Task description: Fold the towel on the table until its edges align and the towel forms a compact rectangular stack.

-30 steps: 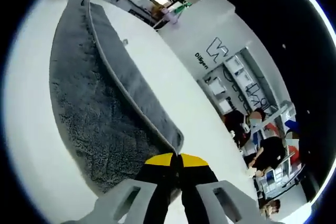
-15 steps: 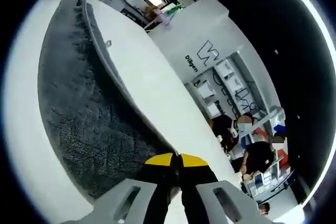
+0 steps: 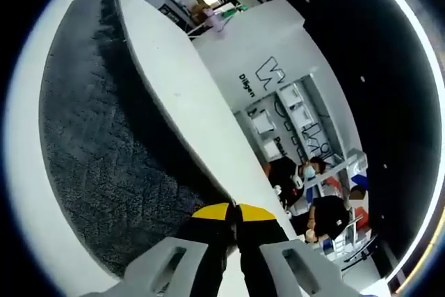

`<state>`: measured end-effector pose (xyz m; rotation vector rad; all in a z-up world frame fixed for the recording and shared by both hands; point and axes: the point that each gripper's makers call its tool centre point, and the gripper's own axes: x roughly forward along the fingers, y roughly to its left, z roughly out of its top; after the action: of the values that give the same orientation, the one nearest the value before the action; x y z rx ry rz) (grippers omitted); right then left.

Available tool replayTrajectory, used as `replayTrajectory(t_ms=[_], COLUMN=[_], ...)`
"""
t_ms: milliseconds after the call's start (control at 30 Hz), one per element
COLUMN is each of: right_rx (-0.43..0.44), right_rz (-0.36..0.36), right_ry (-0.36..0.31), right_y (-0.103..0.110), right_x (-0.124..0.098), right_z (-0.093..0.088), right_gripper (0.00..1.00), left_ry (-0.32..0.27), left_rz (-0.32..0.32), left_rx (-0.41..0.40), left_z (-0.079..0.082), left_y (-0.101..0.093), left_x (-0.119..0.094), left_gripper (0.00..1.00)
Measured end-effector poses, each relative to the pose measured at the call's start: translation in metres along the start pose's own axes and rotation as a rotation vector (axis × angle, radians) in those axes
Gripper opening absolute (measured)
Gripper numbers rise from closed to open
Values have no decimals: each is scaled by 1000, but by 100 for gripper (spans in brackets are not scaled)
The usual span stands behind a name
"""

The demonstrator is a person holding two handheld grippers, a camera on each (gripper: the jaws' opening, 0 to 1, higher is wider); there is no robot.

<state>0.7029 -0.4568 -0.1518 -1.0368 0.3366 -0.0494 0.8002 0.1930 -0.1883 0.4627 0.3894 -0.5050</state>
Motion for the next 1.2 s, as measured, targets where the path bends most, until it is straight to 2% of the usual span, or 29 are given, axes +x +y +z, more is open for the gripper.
replayTrajectory(t_ms=[367,533,833,1200], right_rx=[-27,-39,-27,-63], right_rz=[-30,-26,23,112], right_ry=[1,9,11,77], right_y=[-7,-4,16,55], right_x=[13,21,30,44], right_z=[3,2,-10,-33], right_gripper=[0,0,0,0], left_ry=[-52,-48,1,67], left_rz=[39,50,32,22], left_rx=[-20,-7,0,33], left_z=[13,15,-5,-27], left_y=[8,12,5,-5], left_x=[6,16,41,57], left_gripper=[3,3,3,4])
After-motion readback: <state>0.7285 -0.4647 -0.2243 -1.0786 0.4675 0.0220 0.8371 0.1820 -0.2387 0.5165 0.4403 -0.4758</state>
